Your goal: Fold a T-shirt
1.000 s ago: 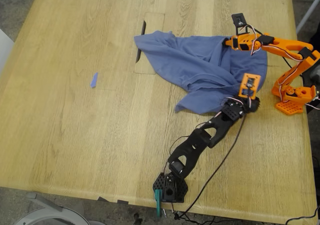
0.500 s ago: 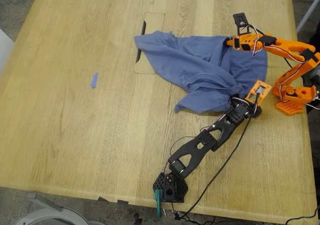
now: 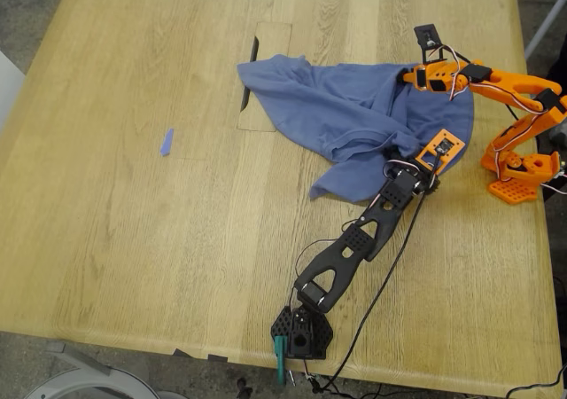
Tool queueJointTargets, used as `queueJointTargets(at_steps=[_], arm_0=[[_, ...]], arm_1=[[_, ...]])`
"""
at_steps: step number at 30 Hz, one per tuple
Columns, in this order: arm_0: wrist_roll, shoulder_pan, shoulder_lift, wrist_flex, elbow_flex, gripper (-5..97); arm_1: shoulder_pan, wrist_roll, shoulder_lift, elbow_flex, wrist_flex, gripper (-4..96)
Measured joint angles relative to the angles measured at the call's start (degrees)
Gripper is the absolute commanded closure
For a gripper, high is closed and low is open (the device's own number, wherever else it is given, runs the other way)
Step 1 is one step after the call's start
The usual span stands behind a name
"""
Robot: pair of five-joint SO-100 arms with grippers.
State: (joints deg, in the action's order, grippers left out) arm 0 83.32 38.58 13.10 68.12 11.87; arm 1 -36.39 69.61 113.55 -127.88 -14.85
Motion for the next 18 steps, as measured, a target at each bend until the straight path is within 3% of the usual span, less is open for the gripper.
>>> queueJointTargets(at_steps=[18], arm_0=[[-3.69,1.05,-3.43,-9.40,-5.10,37]], arm_1=[[0.44,0.00,0.09,-0.26,0.00,91.3]])
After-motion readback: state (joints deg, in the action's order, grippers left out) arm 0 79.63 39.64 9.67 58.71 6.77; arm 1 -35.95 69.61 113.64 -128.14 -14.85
